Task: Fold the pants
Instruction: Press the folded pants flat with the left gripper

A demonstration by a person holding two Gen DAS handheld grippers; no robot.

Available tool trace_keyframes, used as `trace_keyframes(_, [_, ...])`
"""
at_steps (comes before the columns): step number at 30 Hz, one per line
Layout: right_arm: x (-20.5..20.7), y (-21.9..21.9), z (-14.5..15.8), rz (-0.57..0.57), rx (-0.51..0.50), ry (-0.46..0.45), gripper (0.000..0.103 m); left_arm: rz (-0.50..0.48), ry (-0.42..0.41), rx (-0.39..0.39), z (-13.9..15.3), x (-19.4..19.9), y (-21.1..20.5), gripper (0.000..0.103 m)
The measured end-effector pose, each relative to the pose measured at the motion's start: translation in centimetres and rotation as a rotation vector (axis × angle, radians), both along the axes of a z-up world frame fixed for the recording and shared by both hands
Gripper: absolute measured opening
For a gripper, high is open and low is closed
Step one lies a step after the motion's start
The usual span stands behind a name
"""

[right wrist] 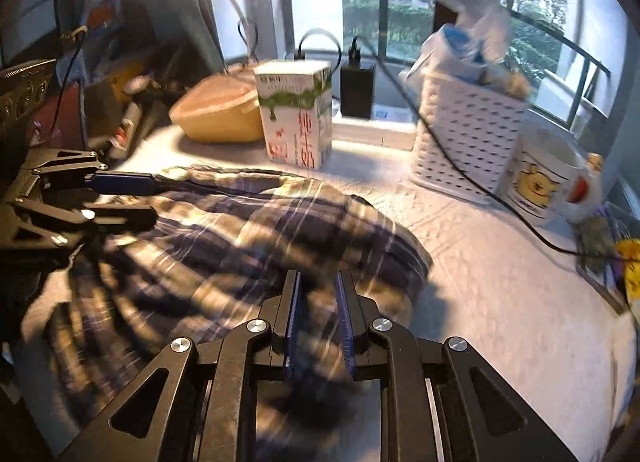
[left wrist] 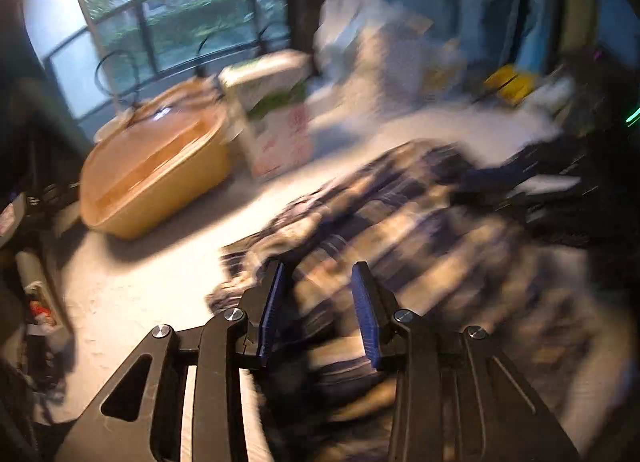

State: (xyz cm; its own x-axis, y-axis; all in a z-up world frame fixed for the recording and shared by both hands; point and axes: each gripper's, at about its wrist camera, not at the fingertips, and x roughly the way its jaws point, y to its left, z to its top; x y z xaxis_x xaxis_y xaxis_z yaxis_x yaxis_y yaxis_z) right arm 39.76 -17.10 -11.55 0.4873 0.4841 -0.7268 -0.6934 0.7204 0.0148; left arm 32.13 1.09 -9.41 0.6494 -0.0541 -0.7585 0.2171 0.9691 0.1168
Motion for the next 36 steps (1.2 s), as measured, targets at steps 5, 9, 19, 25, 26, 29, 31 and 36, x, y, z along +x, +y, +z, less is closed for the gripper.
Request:
trace_keyframes(5, [2.2, 1.5, -1.9, 0.041, -0.027, 0.02, 0.019, 0.026, 0.041, -0.076, -1.1, 1.2, 2.1, 0.037])
trace_keyframes(9, [3.0, 1.0, -2.2, 0.051, -0.002, 0.007, 0.019, 0.012, 0.06, -0.167, -1.1, 1.4, 3.5, 0.037])
trace_keyframes(19, [3.2, -3.2, 1.0, -0.134, 0.03, -0.026, 0.02, 0.058, -0.045, -0.312, 3.1, -0.9, 6.1, 0.038])
trace_keyframes(25, [-0.6, 0.0, 1.7, 0.042, 0.028, -0.047, 0.072, -0.075, 0.012, -0.288, 1.3, -0.9, 2.7, 0.04])
trace_keyframes(26, [-1.1, 0.6, 1.4, 0.06, 0.024, -0.048, 0.076, -0.078, 0.044, -0.263, 0.6, -0.6, 2.0, 0.04])
trace_keyframes(29, [-2.0, 1.4, 0.1, 0.088, -0.031, -0.023, 0.076, -0.05, 0.072, -0.146, -1.5, 0.0, 1.1, 0.04])
trace_keyframes(31, [-2.3, 1.7, -1.4, 0.091, -0.102, -0.031, 0.075, -0.044, 0.062, -0.174, -1.4, 0.0, 1.7, 0.04])
trace_keyframes(36, [-3.8, -0.6, -1.9, 0.077, -0.115, -0.034, 0.075, -0.019, 0.076, -0.198, -1.4, 0.0, 3.1, 0.04])
